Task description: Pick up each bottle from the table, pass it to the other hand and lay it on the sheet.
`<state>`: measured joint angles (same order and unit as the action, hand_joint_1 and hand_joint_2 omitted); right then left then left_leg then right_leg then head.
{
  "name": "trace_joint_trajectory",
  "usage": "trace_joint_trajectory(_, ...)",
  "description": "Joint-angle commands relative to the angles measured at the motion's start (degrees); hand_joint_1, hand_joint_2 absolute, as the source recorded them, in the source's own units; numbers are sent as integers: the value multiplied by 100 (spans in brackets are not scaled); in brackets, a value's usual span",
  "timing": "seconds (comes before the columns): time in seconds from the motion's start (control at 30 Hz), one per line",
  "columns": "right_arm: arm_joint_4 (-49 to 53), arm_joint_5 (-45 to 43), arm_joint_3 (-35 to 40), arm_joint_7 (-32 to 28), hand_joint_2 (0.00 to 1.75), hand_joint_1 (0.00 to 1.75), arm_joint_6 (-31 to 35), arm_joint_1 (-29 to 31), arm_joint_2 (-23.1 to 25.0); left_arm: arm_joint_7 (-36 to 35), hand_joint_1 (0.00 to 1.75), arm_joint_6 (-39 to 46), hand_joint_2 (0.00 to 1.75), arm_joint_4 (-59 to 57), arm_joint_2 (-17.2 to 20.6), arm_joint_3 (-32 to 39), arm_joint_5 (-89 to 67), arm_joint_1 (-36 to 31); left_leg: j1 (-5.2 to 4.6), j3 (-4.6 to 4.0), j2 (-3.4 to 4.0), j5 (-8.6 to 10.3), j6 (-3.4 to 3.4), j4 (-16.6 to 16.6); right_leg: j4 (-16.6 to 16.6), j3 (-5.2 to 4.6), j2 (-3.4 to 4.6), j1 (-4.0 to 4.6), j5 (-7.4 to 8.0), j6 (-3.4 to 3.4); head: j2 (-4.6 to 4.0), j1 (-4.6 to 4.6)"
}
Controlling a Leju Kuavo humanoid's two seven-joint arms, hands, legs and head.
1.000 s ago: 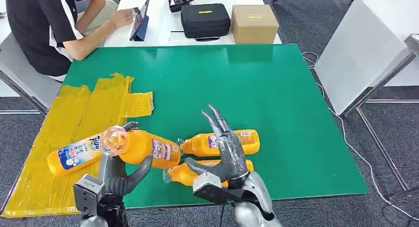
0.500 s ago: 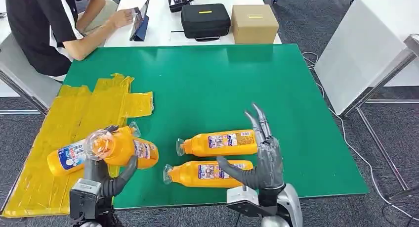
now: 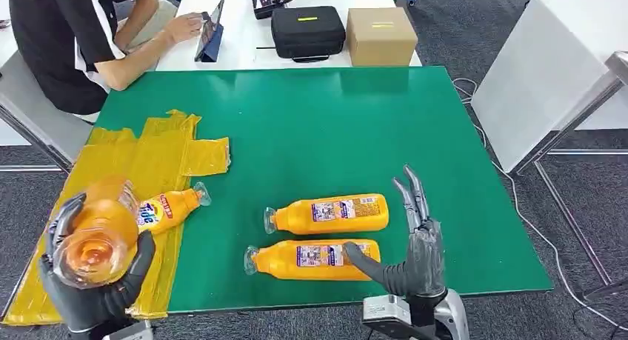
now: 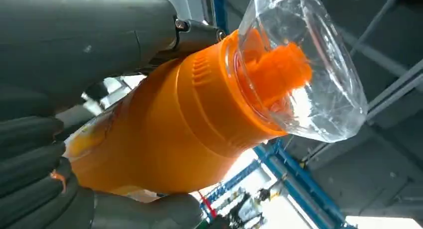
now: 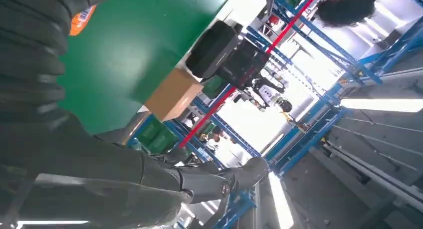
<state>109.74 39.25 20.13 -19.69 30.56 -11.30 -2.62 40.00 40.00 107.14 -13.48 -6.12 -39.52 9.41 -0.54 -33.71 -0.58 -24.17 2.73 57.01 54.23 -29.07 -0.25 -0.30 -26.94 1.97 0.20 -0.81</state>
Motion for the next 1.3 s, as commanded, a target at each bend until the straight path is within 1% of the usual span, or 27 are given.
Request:
trace_joint_trajectory(0.03, -334, -30, 80, -5, 175, 0, 25, 180, -91, 0, 175, 0, 175, 221, -145, 332, -11, -7, 3, 18, 17, -9, -15, -4, -8, 16, 15, 2, -2, -4, -2, -2)
trace_joint_trajectory(0.27, -334, -30, 80, -5, 175, 0, 25, 180, -91, 0, 175, 0, 175, 221, -145, 332, -11, -7, 3, 14, 11, -4, -13, -4, -8, 13, 9, 2, -1, -4, 0, -2)
trace_joint_trajectory(0.33, -413, -77, 92, 7, 175, 0, 48, 279, -104, 0, 175, 0, 175, 518, -242, 428, -421, -73, 4, 16, 14, -7, -16, -2, -6, 14, 12, 3, -2, -5, 0, 0)
trace_joint_trajectory(0.4, -498, -115, 106, 19, 175, 0, 119, 318, -118, 0, 175, 0, 175, 586, -372, 611, -1233, -201, 5, 4, 13, -4, -11, 2, -3, 3, 11, 5, 1, -3, -2, 0)
trace_joint_trajectory(0.47, -525, -133, 120, 13, 175, 0, 177, 270, -145, 0, 175, 0, 175, 332, -432, 685, -1944, -305, 4, 9, 10, -3, -12, -1, -5, 9, 9, 4, 1, -3, -2, -2)
trace_joint_trajectory(0.57, -559, -139, 152, -7, 175, 0, 140, 226, -130, 0, 175, 0, 175, -10, -652, 944, -3505, -514, 2, 19, -2, 0, -12, -8, -12, 18, -4, 1, 0, -3, -2, -2)
trace_joint_trajectory(0.6, -587, -122, 168, 7, 175, 0, 107, 262, -108, -104, 175, 0, 175, -23, -652, 943, -4056, -597, 4, 28, -2, -3, -17, -8, -14, 24, -4, 2, -2, -5, 0, -2)
trace_joint_trajectory(0.63, -638, -102, 204, 46, 175, 0, 47, 338, -98, -1220, 175, 0, 175, -82, -67, 351, -5048, -706, 2, 24, 6, -2, -15, -7, -11, 15, 4, 1, 0, -4, 0, 0)
trace_joint_trajectory(0.67, -681, -106, 232, 77, 175, 0, -6, 411, -104, -1076, 175, 0, 175, -141, 253, 610, -5048, -779, 1, 15, 3, 2, -13, -8, -9, 10, 1, 0, 3, -4, 0, 0)
trace_joint_trajectory(0.7, -724, -111, 237, 102, 175, 0, -43, 489, -90, -522, 175, 0, 175, -353, 163, 975, -5048, -834, 1, 26, 6, 1, -20, -13, -12, 21, 4, 0, 2, -7, 0, -2)
trace_joint_trajectory(0.73, -751, -111, 244, 130, 175, 0, -98, 539, -92, -22, 171, 0, 175, -559, 300, 1369, -5048, -851, -1, 32, 14, 1, -20, -17, -13, 22, 12, -2, 3, -8, 0, -2)
trace_joint_trajectory(0.77, -778, -114, 238, 149, 175, 0, -129, 570, -88, 0, 155, 0, 175, -710, 425, 1453, -5048, -931, -1, 29, 14, 2, -16, -17, -13, 22, 12, -2, 4, -7, 0, -4)
trace_joint_trajectory(0.8, -848, -113, 232, 127, 175, 0, -222, 581, -58, -193, 169, 0, 175, -1423, 1375, 1568, -5048, -1103, -3, 45, 33, 3, -24, -28, -17, 29, 30, -4, 8, -11, -2, 2)
trace_joint_trajectory(0.83, -869, -102, 220, 89, 175, 0, -241, 566, -19, -2117, 173, -291, 175, -2961, 3178, -252, -5048, -2475, -3, 53, 39, 5, -26, -39, -24, 35, 35, -4, 11, -15, -2, 0)
trace_joint_trajectory(0.87, -871, -89, 214, 69, 175, 0, -278, 555, 13, -4277, 171, -451, 175, -4883, 2472, -2412, -5048, -4635, -6, 44, -13, 18, -23, -39, -21, 42, -17, -7, 5, -13, -2, -2)
trace_joint_trajectory(0.9, -859, -65, 224, 61, 175, 0, -347, 556, 45, -6437, 175, -317, 175, -5435, 2203, -4572, -5048, -4994, -2, 45, -55, 32, -34, -46, -23, 52, -59, -3, 4, -20, -2, -9)
trace_joint_trajectory(0.93, -850, -40, 254, 77, 175, 0, -415, 579, 64, -8000, 175, -319, 175, -5643, 2059, -6572, -5048, -4967, 9, 3, -163, 40, -14, -1, -2, 15, -167, 3, -14, -5, -2, -4)
trace_joint_trajectory(0.97, -890, 16, 334, 114, 175, 0, -573, 658, 74, -8000, 175, -411, 175, -6025, 1807, -6580, -5048, -4934, 23, -10, -257, 60, -18, 14, -7, -26, -262, 10, -22, -7, -2, 0)
trace_joint_trajectory(1.0, -941, 16, 398, 115, 175, 0, -636, 721, 83, -7876, 175, -536, 175, -6193, 1709, -6515, -5048, -5025, 19, -1, -197, 60, -27, 4, -7, -46, -203, -1, -22, -22, -2, -2)
trace_joint_trajectory(1.03, -1011, -2, 469, 116, 175, 0, -691, 779, 85, -7577, 175, -576, 175, -6363, 1579, -6201, -5048, -5078, 20, -16, -239, 81, -29, -3, -15, -41, -242, 0, -13, -21, -2, 7)
trace_joint_trajectory(1.07, -1051, -12, 497, 115, 175, 0, -704, 799, 89, -7460, 175, -663, 175, -6456, 1512, -6105, -5048, -5159, 11, -10, -168, 81, -29, -14, -14, -69, -169, -8, 4, -23, -2, -2)
trace_joint_trajectory(1.1, -1098, -37, 530, 112, 175, 0, -728, 816, 89, -7379, 175, -741, 175, -6547, 1443, -5948, -5048, -5219, 11, 9, -114, 67, -33, -18, -16, -61, -116, -7, 12, -33, -2, 0)
trace_joint_trajectory(1.13, -1129, -48, 545, 111, 175, 0, -729, 811, 86, -7267, 175, -821, 175, -6617, 1382, -5775, -5048, -5278, 3, 21, -30, 46, -33, -14, -1, -52, -34, -9, 15, -26, -2, -2)
trace_joint_trajectory(1.17, -1137, -63, 549, 120, 175, 0, -751, 784, 102, -7206, 175, -930, 175, -6686, 1329, -5574, -5048, -5329, 4, 31, 18, 38, -38, -19, -10, -38, 20, -4, 29, -21, -2, -2)
trace_joint_trajectory(1.2, -1131, -57, 545, 130, 175, 0, -767, 758, 111, -7111, 175, -959, 175, -6702, 1306, -5415, -5048, -5342, -2, 11, 39, 31, -37, -9, 9, 4, 45, -5, 35, -25, -2, -4)
trace_joint_trajectory(1.23, -1115, -46, 529, 154, 175, 0, -829, 712, 140, -7035, 175, -1046, 175, -6731, 1273, -5112, -5048, -5344, 5, -8, 39, 34, -38, 1, 19, -11, 47, 1, 38, -24, 0, -11)
trace_joint_trajectory(1.3, -1112, -14, 503, 168, 175, 0, -921, 672, 182, -6987, 175, -1209, 175, -6777, 1254, -4876, -5048, -5360, -2, -19, 36, 37, -41, 3, 22, -27, 47, -5, 37, -28, -2, -9)
